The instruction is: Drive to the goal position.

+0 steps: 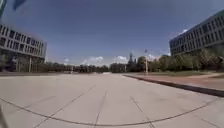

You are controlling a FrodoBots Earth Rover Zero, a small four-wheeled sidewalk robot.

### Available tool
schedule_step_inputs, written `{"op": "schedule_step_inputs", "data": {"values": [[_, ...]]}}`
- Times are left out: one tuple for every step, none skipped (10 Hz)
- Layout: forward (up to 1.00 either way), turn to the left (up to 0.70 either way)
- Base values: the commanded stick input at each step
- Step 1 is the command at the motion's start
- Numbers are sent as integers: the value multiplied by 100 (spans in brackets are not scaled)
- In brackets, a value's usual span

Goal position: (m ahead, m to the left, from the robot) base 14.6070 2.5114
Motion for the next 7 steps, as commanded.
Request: {"op": "schedule_step_inputs", "data": {"values": [[70, 2], [70, 2], [70, 2], [70, 2], [70, 2], [70, 2], [70, 2]]}}
